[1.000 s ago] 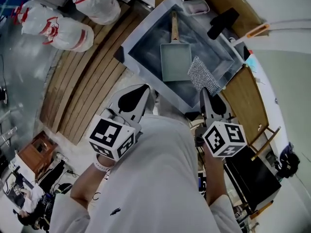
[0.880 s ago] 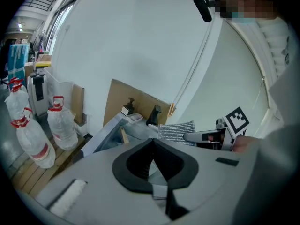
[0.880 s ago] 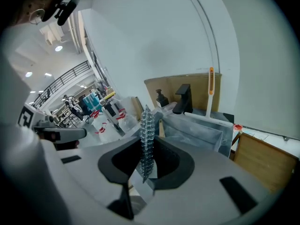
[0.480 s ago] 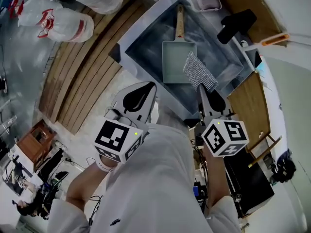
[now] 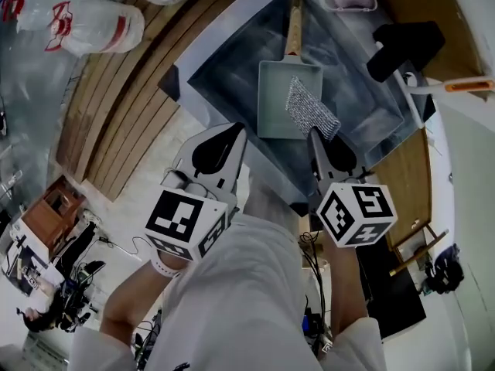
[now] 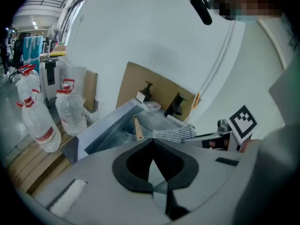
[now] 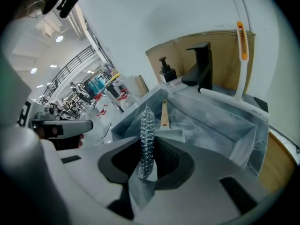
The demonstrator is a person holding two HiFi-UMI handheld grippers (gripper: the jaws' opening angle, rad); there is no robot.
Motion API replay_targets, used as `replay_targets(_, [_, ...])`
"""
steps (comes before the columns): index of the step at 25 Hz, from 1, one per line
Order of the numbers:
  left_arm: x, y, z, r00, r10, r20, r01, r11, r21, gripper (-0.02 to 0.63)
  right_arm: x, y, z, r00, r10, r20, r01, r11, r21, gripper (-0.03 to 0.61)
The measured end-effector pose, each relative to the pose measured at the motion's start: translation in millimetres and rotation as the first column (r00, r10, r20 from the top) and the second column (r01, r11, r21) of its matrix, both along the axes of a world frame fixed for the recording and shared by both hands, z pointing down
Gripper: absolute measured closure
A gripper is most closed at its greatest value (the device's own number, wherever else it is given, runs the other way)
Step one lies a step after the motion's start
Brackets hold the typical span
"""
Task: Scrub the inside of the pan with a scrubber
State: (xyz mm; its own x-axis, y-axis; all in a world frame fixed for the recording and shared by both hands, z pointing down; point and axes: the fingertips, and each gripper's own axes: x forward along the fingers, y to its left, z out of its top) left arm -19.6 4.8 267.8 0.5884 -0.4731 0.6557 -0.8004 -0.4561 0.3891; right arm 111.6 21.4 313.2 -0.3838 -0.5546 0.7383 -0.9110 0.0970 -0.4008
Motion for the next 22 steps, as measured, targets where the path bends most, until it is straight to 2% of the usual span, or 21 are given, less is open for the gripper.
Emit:
replay_targets(3, [-5, -2, 25, 0.998, -0.019, 0.058, 0.021, 0.999, -0.045, 0.609, -6, -5, 19, 1.000, -0.024, 0.011, 0.024, 0.999, -0.030, 0.509])
replay_targets(15, [-5, -18, 80, 0.998, -0.058, 0.036, 0.061, 0.992, -0.108, 0.609, -27, -20, 87, 0.994, -0.103, 0.026, 0.106, 0.985, -0.136, 0.508])
replay_targets(22, [2, -23, 95, 0.999, -0.036, 0.027, 0.039, 0.991, -0.126, 0.609, -35, -29, 118, 0.994, -0.090, 0.062, 0.101, 0.971, -0.216, 0.508])
